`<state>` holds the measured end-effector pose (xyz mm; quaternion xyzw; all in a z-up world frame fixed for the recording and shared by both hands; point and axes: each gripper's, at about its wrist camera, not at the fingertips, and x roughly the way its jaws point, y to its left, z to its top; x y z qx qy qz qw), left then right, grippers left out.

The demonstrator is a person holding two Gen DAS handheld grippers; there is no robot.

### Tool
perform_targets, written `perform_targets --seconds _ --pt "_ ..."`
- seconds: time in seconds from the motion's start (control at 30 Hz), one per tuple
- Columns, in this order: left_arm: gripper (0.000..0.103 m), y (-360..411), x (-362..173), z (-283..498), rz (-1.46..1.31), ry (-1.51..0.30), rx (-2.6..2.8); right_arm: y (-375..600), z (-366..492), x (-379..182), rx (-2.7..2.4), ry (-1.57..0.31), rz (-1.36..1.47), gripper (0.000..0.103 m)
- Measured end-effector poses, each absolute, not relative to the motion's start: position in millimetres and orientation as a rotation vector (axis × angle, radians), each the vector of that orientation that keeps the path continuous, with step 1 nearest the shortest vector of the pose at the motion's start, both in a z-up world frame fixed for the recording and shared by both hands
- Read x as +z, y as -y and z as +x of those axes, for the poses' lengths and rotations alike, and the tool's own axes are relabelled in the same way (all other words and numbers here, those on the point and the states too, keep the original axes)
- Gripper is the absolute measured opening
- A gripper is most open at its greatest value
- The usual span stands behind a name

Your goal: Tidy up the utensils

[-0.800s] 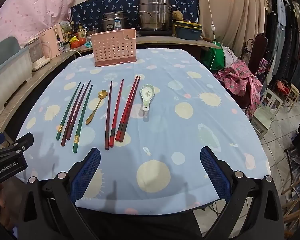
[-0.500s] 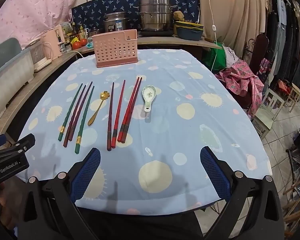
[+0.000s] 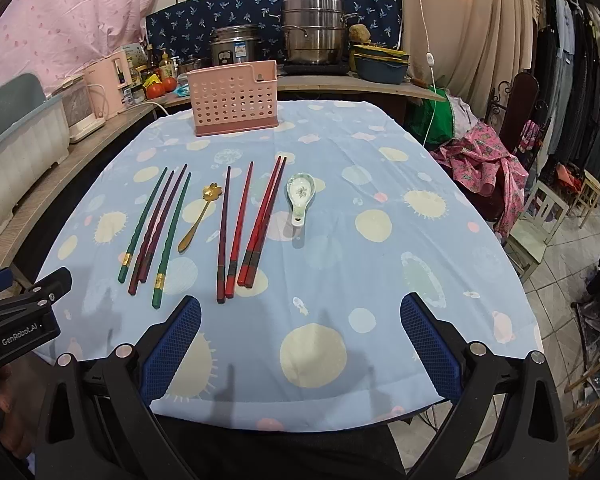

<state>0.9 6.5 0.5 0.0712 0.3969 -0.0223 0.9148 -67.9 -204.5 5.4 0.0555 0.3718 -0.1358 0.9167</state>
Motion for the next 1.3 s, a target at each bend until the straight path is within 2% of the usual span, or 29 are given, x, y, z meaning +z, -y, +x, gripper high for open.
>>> perform_targets --seconds 1.3 --pt "0.096 -9.6 -2.3 0.9 0.134 -0.828 -0.037 205.4 -68.2 4.9 -0.277 -0.758 0.112 0.096"
